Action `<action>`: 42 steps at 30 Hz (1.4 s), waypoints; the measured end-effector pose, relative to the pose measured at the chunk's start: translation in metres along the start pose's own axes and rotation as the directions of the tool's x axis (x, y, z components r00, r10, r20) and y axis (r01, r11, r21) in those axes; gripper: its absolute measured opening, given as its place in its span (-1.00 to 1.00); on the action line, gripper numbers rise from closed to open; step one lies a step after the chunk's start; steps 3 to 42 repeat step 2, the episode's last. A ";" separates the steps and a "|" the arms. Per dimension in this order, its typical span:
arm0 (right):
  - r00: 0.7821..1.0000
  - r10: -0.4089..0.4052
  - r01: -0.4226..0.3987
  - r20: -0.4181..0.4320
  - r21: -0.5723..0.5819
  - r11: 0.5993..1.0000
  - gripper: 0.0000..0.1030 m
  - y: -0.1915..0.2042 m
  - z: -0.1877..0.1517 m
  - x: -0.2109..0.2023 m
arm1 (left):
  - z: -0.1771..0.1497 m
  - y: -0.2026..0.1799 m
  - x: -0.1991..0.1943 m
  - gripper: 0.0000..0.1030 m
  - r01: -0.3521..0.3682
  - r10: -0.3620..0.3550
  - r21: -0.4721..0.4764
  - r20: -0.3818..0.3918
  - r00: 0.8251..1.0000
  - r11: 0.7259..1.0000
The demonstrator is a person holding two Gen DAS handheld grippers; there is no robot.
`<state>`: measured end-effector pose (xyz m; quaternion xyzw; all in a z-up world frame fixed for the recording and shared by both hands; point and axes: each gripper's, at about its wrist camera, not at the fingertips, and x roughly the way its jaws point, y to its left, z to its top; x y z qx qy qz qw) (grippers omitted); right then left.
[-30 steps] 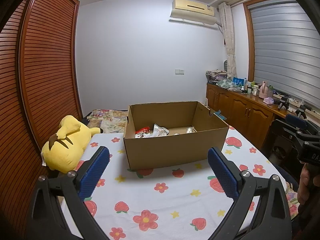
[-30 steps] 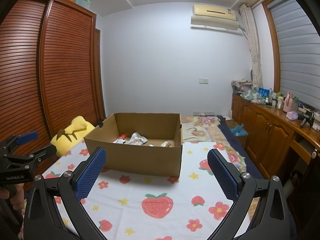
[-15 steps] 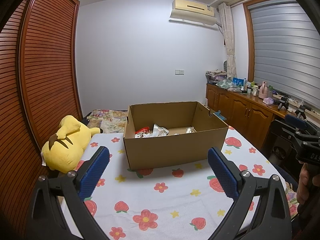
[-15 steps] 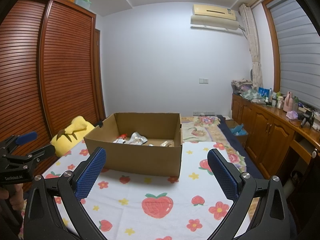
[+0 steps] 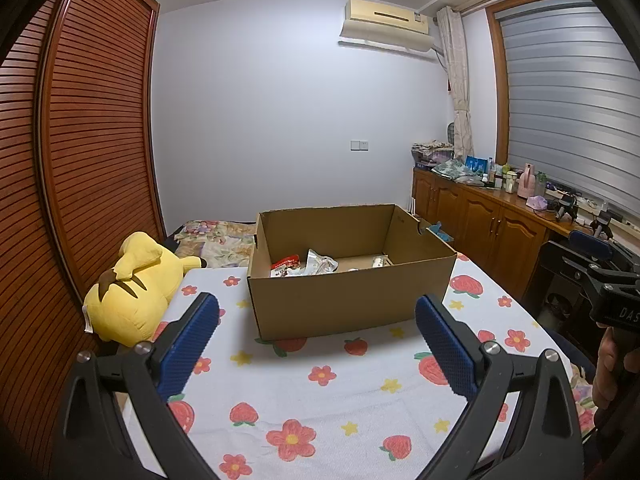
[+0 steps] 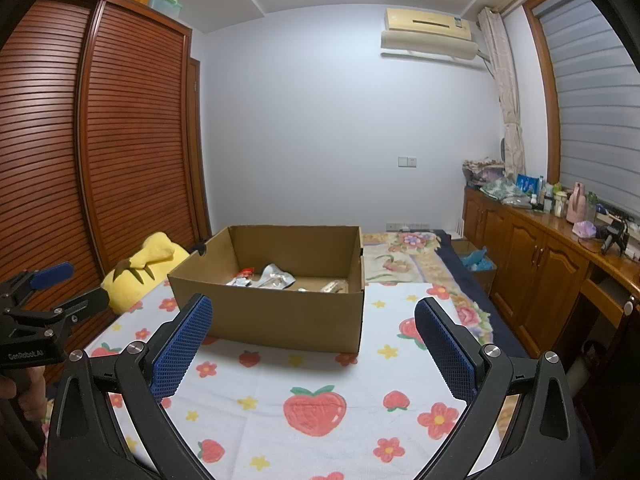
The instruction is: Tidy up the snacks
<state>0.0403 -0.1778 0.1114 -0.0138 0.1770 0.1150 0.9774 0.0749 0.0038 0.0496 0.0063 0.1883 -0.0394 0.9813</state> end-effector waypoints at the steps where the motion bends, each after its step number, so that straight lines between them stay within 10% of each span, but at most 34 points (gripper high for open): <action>1: 1.000 0.000 0.000 0.000 0.000 1.000 1.00 0.000 0.000 0.000 | 0.000 0.000 0.000 0.93 0.000 0.000 0.000 0.000 1.000 1.000; 42: 1.000 0.001 -0.001 0.000 0.001 1.000 1.00 0.000 0.000 0.000 | 0.000 0.000 0.000 0.93 0.000 0.000 0.000 0.000 1.000 1.000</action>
